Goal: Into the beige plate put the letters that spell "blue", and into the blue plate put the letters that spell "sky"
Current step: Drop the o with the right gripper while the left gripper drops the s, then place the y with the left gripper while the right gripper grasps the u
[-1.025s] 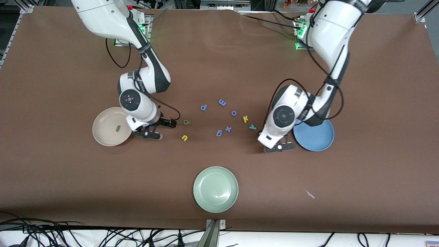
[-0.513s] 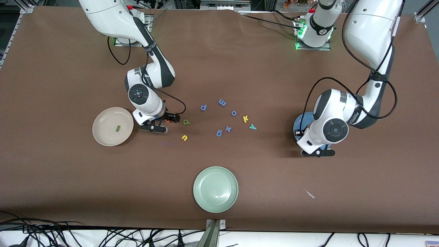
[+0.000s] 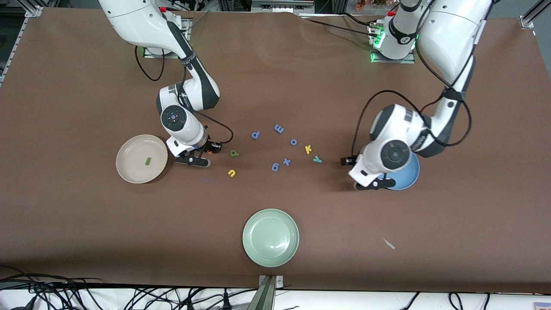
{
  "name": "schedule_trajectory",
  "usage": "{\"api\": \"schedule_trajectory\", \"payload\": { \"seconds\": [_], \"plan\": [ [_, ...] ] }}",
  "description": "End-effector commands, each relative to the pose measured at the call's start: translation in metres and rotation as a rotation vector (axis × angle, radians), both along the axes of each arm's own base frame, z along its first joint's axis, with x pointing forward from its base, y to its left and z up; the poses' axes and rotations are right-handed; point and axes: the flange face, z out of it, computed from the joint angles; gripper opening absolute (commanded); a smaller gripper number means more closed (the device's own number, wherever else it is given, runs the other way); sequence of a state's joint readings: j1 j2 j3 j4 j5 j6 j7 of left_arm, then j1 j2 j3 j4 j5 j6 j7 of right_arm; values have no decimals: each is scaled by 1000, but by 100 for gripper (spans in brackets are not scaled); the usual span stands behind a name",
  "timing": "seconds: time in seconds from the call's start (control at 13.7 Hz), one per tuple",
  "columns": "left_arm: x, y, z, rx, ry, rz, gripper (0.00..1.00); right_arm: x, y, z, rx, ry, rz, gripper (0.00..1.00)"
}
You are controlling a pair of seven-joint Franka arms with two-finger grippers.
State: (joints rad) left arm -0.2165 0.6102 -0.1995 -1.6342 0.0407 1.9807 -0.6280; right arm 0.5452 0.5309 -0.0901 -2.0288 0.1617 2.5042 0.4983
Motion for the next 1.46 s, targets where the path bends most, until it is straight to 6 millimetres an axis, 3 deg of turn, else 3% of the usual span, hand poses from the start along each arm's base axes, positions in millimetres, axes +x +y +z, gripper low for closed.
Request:
{"api": "schedule_trajectory", "payload": {
  "seconds": [0.0, 0.15, 0.37, 0.51, 0.73, 0.95, 1.03, 1.1, 1.17, 1.24, 1.39],
  "plan": [
    [-20, -43, -23, 67, -1, 223, 100, -1, 4, 5, 15, -11, -5, 11],
    [-32, -76, -39, 99, -38, 396, 100, 14, 3, 23, 18, -6, 1, 9],
    [-41, -100, -58, 113, -81, 635, 100, 51, -26, 62, -7, 88, 32, 8],
    [-52, -109, -70, 77, -125, 713, 100, 68, -62, 78, -17, 134, 95, 8],
    [-55, -109, -75, 77, -143, 799, 98, 77, -123, 82, -33, 181, 194, 9],
    [-53, -106, -75, 79, -147, 803, 87, 84, -192, 76, -30, 216, 265, 10],
    [-52, -105, -77, 83, -152, 799, 78, 85, -215, 69, -23, 227, 283, 11],
    [-52, -104, -77, 88, -162, 788, 69, 85, -229, 65, -14, 234, 298, 33],
    [-51, -103, -76, 87, -165, 787, 62, 86, -237, 58, -5, 234, 278, 83],
    [-49, -103, -74, 85, -166, 789, 61, 86, -240, 59, -1, 235, 273, 100],
    [-49, -103, -74, 83, -167, 790, 31, 86, -227, 63, 10, 230, 256, 100]
  ]
}}
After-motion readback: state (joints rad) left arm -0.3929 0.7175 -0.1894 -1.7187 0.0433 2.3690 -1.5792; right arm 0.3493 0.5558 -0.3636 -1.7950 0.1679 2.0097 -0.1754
